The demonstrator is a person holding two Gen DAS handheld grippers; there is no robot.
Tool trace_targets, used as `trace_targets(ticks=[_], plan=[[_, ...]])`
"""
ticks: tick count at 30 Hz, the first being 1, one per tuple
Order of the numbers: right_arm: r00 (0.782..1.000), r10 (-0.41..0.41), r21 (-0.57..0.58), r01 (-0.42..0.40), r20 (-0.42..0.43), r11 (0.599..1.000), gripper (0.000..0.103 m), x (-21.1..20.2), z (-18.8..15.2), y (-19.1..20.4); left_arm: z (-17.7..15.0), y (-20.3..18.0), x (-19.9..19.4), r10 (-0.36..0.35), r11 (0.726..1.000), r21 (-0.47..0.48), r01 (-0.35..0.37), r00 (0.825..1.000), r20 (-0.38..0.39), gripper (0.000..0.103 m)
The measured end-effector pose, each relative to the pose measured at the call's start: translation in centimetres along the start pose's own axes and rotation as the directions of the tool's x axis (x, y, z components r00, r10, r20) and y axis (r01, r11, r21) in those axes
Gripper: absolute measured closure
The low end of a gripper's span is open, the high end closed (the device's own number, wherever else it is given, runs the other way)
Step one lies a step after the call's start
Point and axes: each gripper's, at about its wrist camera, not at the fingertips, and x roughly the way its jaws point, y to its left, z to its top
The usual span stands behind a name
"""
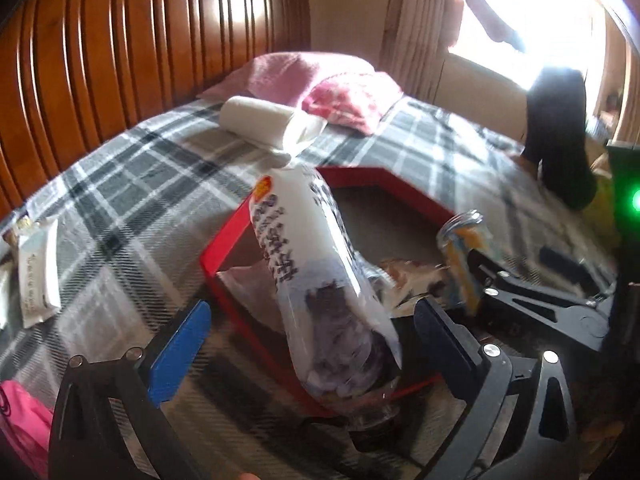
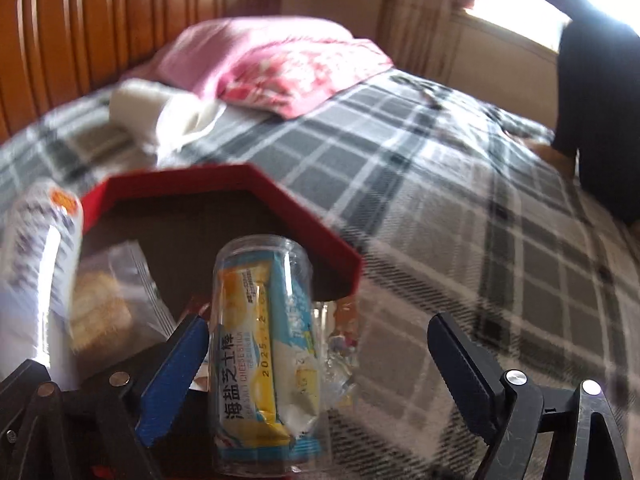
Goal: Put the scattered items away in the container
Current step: 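Carry the white bottle and clear container over the red tray and release both, then move both grippers back toward the white packets on the blanket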
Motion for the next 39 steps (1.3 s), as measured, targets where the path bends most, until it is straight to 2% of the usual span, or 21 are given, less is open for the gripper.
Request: trace_targets(ticks=[6, 8, 11, 14, 17, 20, 24, 27, 29, 30, 34, 36, 37, 39], plan=[[0.999, -0.025, 0.047, 0.024, 0.02, 0.999, 0.009, -1.9, 0.0, -0.7, 0.8, 1.3, -4.0, 0.002, 1.0, -0.008, -0.001, 0.995, 0.099, 0.0], [0.999, -0.021, 0.063, 0.018, 0.046, 0.998, 0.008, -2.8, -0.4, -0.4, 0.7, 2.7, -5.6, 0.037, 0.999, -0.019, -0.034, 0.99, 0.137, 0.0], [0.998, 0.023, 0.047, -0.026, 0.065, 0.999, 0.008, -4.0, -0.9, 1.2, 0.5, 5.9, -8.2, 0.134, 0.991, -0.053, -0.126, 0.973, 0.186, 0.0], [0.995, 0.057, -0.018, -0.056, 0.081, 0.998, 0.008, -5.2, -0.8, 3.9, 0.1, 9.5, -10.6, 0.245, 0.968, -0.111, -0.226, 0.945, 0.218, 0.0], [0.986, 0.109, -0.083, -0.099, 0.13, 0.992, 0.008, -7.2, -0.4, 7.2, -0.5, 13.4, -12.9, 0.324, 0.94, -0.18, -0.289, 0.923, 0.208, 0.0], [0.962, 0.21, -0.142, -0.186, 0.172, 0.972, 0.005, -9.4, 0.1, 11.1, -1.7, 16.9, -15.2, 0.381, 0.912, -0.239, -0.333, 0.903, 0.198, 0.0], [0.926, 0.328, -0.21, -0.289, 0.186, 0.934, 0.004, -11.7, 0.0, 16.6, -4.0, 21.2, -18.2, 0.47, 0.869, -0.269, -0.416, 0.863, 0.183, 0.0], [0.906, 0.385, -0.277, -0.329, 0.178, 0.903, 0.004, -12.7, -0.5, 20.3, -5.7, 24.0, -19.5, 0.533, 0.834, -0.261, -0.486, 0.831, 0.156, 0.0], [0.897, 0.409, -0.332, -0.339, 0.168, 0.88, 0.004, -13.1, -1.1, 22.8, -7.1, 26.1, -20.0, 0.578, 0.8, -0.289, -0.527, 0.806, 0.129, 0.0], [0.894, 0.417, -0.354, -0.341, 0.163, 0.871, 0.004, -13.1, -1.4, 23.9, -7.9, 27.4, -20.3, 0.586, 0.786, -0.316, -0.53, 0.802, 0.113, 0.0], [0.884, 0.455, -0.381, -0.386, 0.107, 0.84, 0.002, -11.5, -2.6, 27.9, -10.2, 31.2, -20.6, 0.552, 0.79, -0.367, -0.49, 0.83, 0.081, 0.0], [0.879, 0.472, -0.391, -0.415, 0.059, 0.821, 0.002, -10.1, -3.1, 30.0, -10.6, 32.4, -20.0, 0.57, 0.778, -0.364, -0.512, 0.819, 0.065, 0.0], [0.882, 0.469, -0.399, -0.417, 0.038, 0.817, 0.002, -9.3, -3.4, 31.1, -10.6, 33.0, -19.4, 0.584, 0.768, -0.36, -0.53, 0.81, 0.052, 0.0], [0.891, 0.455, -0.417, -0.414, -0.003, 0.809, 0.002, -7.7, -3.8, 33.2, -10.5, 34.1, -18.2, 0.595, 0.758, -0.349, -0.55, 0.803, 0.027, 0.0]])
